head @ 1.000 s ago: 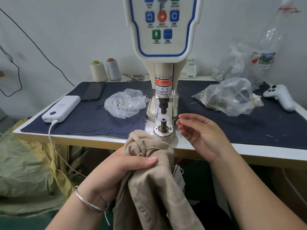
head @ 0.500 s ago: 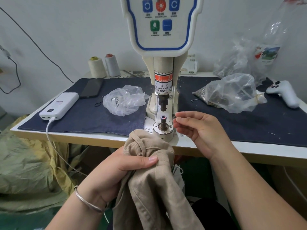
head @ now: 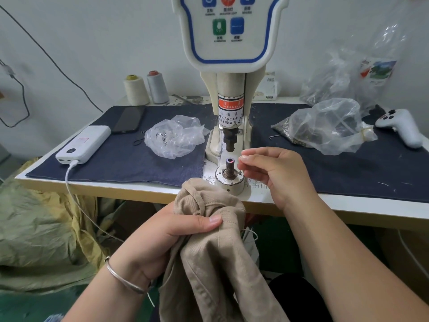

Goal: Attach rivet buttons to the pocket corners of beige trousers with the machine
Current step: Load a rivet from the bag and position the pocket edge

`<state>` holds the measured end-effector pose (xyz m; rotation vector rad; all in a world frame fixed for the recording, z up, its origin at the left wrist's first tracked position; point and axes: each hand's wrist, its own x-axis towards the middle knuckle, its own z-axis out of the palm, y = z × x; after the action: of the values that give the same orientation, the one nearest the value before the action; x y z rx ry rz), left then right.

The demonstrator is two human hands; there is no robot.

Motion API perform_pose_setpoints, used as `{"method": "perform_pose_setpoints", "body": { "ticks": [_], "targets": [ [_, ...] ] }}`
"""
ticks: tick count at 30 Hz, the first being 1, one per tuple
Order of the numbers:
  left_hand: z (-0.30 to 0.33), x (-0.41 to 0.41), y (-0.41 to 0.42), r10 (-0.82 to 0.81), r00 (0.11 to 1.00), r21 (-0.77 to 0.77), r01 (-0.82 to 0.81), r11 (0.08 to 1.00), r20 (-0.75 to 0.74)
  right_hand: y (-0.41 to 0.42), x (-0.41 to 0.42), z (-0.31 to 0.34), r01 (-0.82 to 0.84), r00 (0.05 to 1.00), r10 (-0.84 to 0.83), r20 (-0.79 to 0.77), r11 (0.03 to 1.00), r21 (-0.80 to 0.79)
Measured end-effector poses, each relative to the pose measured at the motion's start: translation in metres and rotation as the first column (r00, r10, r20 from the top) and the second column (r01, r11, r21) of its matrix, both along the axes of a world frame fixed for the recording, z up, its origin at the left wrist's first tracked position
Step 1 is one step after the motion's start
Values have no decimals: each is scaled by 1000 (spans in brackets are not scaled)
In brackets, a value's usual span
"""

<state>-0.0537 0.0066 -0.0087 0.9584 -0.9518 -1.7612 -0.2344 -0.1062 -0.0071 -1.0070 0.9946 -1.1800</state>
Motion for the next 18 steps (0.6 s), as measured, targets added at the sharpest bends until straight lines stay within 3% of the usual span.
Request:
{"method": "perform_pose_setpoints", "body": {
  "ticks": [9,18],
  "targets": [
    [0,-1,-1,-9,1000,-3,9,1000,-5,0,12,9,42,990,-47,-136,998,-37],
    [1,0,-1,-13,1000,-5,13,1000,-3,-1,16,14,6,996,-5,-85,1000,9]
  ]
}}
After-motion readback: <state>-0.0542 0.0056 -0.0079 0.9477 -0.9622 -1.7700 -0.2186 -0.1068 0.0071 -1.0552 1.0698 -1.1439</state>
